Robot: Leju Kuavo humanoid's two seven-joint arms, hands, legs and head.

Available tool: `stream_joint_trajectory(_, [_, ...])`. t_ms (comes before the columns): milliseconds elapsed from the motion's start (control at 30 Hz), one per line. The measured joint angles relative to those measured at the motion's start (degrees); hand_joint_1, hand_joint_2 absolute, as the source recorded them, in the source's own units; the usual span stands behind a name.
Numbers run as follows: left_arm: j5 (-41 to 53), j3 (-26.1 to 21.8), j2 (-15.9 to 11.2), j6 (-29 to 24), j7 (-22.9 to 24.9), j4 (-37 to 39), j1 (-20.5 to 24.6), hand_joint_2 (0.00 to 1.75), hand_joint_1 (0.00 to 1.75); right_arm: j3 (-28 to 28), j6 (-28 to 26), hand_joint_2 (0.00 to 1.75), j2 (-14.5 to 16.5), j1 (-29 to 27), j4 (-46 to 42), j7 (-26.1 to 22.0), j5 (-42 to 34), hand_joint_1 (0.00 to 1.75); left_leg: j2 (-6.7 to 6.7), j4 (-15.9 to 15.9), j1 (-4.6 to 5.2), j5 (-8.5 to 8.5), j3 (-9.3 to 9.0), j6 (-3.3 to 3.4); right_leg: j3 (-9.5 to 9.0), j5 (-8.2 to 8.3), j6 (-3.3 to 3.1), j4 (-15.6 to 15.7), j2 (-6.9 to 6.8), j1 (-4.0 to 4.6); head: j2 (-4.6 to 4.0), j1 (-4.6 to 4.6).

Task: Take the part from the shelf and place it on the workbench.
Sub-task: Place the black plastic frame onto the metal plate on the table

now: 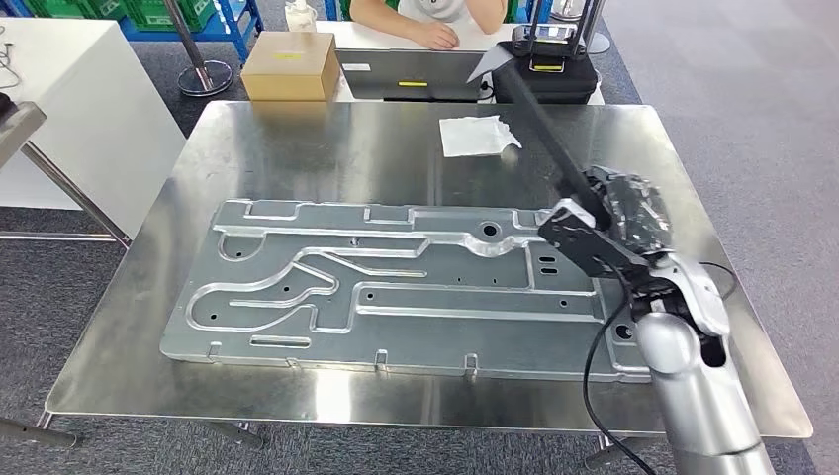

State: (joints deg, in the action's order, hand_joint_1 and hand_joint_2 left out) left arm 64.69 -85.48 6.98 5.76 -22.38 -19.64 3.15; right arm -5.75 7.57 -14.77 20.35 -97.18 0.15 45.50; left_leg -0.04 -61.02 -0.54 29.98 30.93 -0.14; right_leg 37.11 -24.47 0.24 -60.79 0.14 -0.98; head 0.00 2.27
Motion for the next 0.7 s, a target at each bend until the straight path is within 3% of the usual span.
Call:
stream_joint_trajectory(133, [-0.1, 0.0, -0.3, -0.4, 0.3, 0.3, 0.1, 0.0, 0.0, -6.8, 0.0, 1.75, 1.7, 4.3, 9.1, 0.2, 2.5, 1.75, -0.26, 2.0, 0.26, -1.14, 0.11, -0.1, 0.17, 0.28, -0.16, 0.4, -0.25, 0.25, 0.0, -0.01])
stream_joint_trajectory(300, [-1.1, -0.3, -0.6, -2.0, 1.0, 1.0, 0.2, 0.0, 0.0, -12.9, 1.4, 1.75, 5.4, 8.9, 17.2, -0.9, 3.7, 1.75, -0.34, 2.0, 0.39, -1.51, 0.54, 0.49, 0.1, 1.13, 0.58, 1.1, -0.24, 0.09, 0.0, -0.01])
stream_joint_trajectory(700, [-6.9, -2.8, 0.0, -9.2, 1.9, 3.5, 1.6, 0.0, 0.0, -29.9, 3.3, 1.75, 21.9, 21.4, 37.8, -5.2, 3.1, 1.75, -0.18, 1.9, 0.41, -1.5, 0.38, 0.53, 0.21, 1.25, 0.75, 1.3, -0.11, 0.16, 0.0, 0.0])
